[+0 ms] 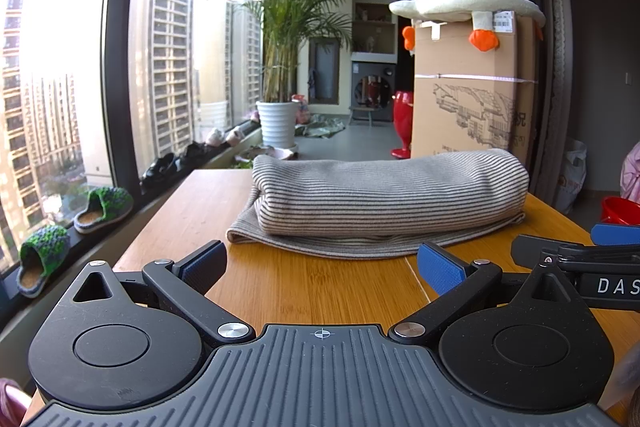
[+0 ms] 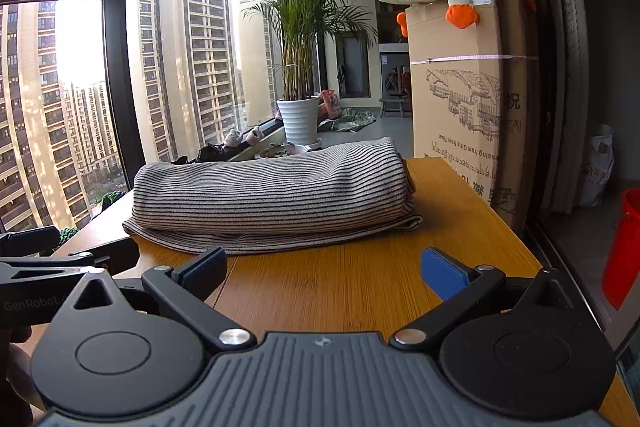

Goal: Fold clothes

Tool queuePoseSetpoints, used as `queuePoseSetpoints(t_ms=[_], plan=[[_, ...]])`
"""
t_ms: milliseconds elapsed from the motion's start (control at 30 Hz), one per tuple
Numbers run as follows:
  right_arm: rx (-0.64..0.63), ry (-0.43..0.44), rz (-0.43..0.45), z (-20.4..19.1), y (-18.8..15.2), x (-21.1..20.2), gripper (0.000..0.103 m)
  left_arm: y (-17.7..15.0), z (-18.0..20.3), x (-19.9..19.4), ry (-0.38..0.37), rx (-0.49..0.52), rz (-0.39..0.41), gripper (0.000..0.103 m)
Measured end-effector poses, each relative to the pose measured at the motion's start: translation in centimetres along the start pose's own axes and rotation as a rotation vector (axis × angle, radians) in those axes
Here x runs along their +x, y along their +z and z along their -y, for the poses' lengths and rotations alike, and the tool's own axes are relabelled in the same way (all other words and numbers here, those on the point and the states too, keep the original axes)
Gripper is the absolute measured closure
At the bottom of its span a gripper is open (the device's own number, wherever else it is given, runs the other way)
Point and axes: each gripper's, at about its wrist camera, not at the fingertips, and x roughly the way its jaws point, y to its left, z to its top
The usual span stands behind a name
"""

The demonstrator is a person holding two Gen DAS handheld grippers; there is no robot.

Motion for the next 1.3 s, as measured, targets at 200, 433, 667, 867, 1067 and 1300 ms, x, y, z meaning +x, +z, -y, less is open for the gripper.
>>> queuePoseSetpoints(t_ms=[200,433,667,867,1067,1300], plan=[[0.0,0.0,0.0,0.02,0.0,0.02,0.0,0.0,-0.03,0.02,0.0,0.0,0.001,0.0],[0.001,0.0,0.001,0.06,-0.04,0.12,0.0,0.0,-0.01,0.05,0.0,-0.001,0.003,0.0],[0.0,-0.001,0.002,0.05,-0.14,0.18,0.0,0.01,0.03,0.1,0.0,-0.001,0.006,0.0],[0.001,-0.003,0.003,0.04,-0.2,0.23,0.0,0.0,-0.1,0.0,0.039,-0.013,0.014,0.0],[0.0,-0.003,0.003,0.0,-0.29,0.18,0.0,-0.04,-0.44,-0.76,0.048,-0.032,0.054,0.0],[0.003,-0.002,0.003,0.1,-0.2,0.18,0.0,0.01,-0.52,-0.61,0.031,-0.032,0.04,0.0]])
